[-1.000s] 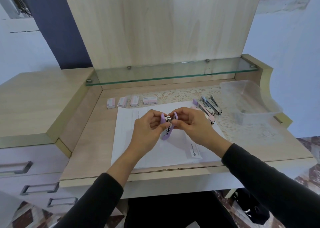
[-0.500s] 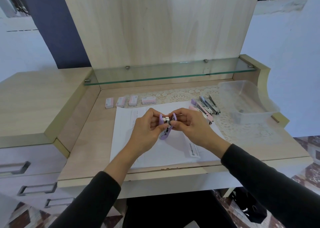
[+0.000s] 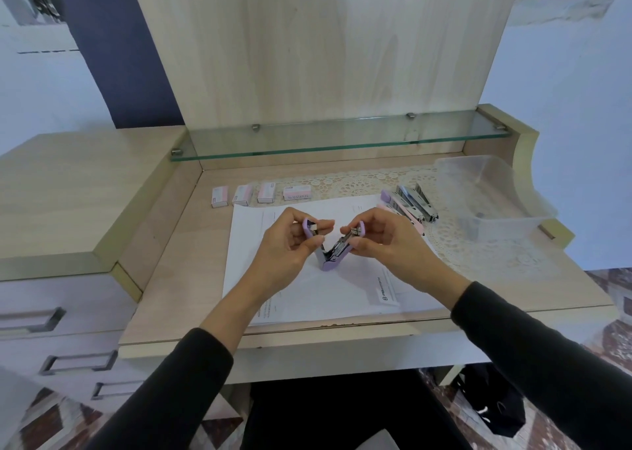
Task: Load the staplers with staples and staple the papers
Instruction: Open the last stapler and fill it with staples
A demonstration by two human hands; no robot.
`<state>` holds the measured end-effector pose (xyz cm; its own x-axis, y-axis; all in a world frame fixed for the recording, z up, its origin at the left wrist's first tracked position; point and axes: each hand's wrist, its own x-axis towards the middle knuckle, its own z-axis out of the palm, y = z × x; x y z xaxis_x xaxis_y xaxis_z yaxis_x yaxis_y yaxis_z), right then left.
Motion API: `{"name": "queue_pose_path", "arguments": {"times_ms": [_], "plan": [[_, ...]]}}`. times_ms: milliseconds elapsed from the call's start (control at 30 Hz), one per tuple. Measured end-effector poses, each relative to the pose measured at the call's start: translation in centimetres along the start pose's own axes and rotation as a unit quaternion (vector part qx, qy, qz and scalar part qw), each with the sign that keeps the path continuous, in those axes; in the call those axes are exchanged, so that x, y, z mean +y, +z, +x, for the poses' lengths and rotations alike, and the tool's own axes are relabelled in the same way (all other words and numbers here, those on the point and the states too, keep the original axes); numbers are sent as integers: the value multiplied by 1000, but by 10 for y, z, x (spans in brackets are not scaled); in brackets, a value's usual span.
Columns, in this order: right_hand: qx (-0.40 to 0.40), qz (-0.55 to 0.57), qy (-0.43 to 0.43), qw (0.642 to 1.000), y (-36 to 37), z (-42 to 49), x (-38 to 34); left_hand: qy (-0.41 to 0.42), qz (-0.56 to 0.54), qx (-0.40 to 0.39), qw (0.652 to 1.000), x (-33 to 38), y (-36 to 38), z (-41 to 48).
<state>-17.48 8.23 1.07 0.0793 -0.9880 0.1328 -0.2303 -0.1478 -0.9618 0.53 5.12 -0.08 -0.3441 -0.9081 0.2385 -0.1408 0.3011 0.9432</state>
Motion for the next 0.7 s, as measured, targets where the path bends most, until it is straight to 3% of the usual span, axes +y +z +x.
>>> {"name": "queue_pose_path", "arguments": {"times_ms": [133, 300, 433, 700], "plan": [[13, -165, 2, 986, -18, 3, -1, 38, 50, 16, 998, -2, -14, -4], [23, -325, -26, 945, -24, 2, 11, 69, 220, 1, 973, -12, -38, -11], [62, -304, -54, 949, -16, 2, 22, 98, 328, -35, 939, -22, -38, -14], [107, -243, -78, 961, -5, 1, 35, 280, 515, -154, 796, -22, -21, 9]]}}
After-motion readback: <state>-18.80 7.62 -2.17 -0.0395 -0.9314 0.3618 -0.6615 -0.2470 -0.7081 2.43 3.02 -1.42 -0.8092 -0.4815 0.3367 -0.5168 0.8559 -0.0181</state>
